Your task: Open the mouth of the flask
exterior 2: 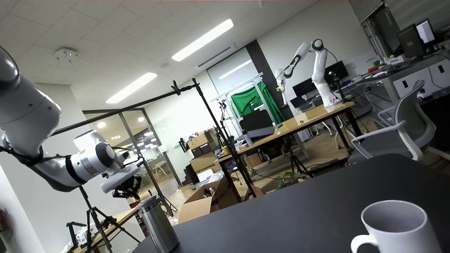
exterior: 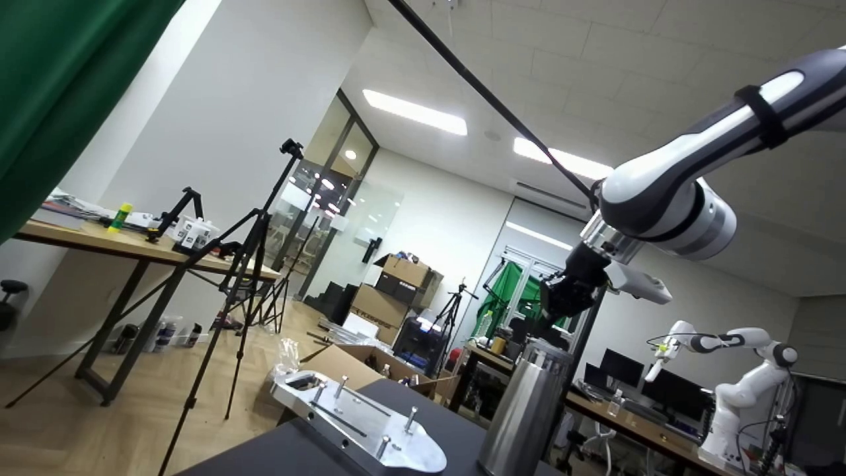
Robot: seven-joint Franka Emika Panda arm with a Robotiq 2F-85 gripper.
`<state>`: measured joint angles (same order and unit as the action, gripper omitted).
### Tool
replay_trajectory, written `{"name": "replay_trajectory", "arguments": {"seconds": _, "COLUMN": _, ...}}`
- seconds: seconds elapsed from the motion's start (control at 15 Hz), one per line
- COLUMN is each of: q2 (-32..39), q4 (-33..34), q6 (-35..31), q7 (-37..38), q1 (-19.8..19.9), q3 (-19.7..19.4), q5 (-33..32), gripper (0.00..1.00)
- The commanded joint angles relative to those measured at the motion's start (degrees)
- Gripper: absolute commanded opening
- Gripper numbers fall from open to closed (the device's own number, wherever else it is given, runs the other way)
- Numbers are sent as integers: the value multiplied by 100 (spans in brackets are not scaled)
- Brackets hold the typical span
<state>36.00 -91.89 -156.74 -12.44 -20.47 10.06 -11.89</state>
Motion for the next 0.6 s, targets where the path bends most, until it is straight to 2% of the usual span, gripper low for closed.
{"name": "replay_trajectory", "arguments": {"seconds": 0.0, "q2": 246, "q4": 376, "q6": 164, "q7": 144, "q1": -145, "q3": -199, "q5": -288, "gripper": 0}}
{"name": "replay_trajectory", "arguments": {"seconds": 0.53, "q2": 474, "q4": 620, "q6": 321, "q7": 111, "q1": -135, "q3": -169, "q5": -253, "gripper": 0}}
